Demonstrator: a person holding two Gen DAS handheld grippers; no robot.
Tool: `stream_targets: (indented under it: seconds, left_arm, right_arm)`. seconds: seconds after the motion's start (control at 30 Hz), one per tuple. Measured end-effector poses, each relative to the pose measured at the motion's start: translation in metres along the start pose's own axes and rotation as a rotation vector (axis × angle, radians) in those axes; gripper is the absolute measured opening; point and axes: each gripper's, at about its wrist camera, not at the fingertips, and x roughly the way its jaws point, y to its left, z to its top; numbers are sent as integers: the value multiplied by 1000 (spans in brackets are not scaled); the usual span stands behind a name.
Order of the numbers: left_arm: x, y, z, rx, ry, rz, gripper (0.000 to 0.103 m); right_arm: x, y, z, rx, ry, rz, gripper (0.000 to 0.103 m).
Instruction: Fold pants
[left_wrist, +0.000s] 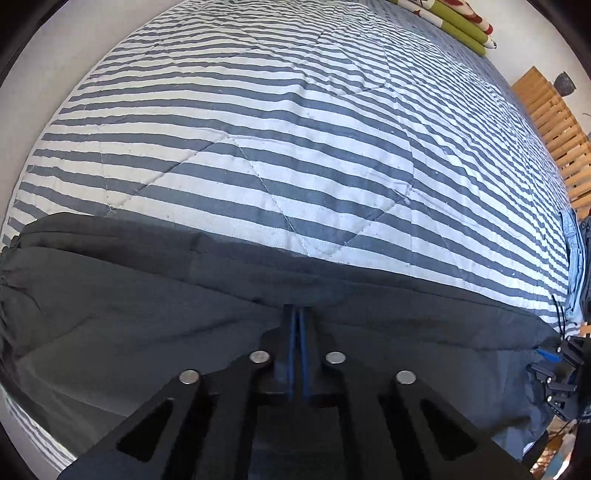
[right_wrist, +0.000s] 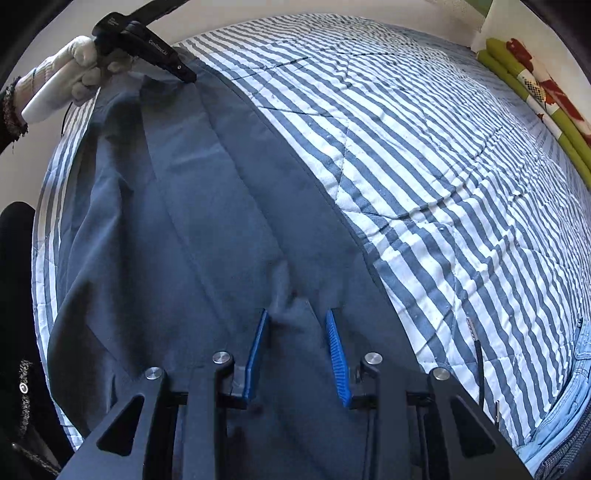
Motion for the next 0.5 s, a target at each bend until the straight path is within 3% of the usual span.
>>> stream_targets:
  seconds: [0.07, 0.1, 0.33, 0.5]
  left_arm:
    - [-7, 2, -2, 4, -27, 8, 0]
    - [-10, 3, -3, 2, -35, 4, 0]
    - [-42, 10, 5, -28, -115, -40, 0]
    - [-38, -10, 24, -23, -141, 12, 0]
  right_arm:
    - [-1, 3, 0, -7, -3, 15, 6]
    - [-3, 4, 0, -9, -5, 18, 5]
    - [-36, 2, -2, 0, -84, 4, 2]
    - [-36, -12, 9, 31, -102, -48, 2]
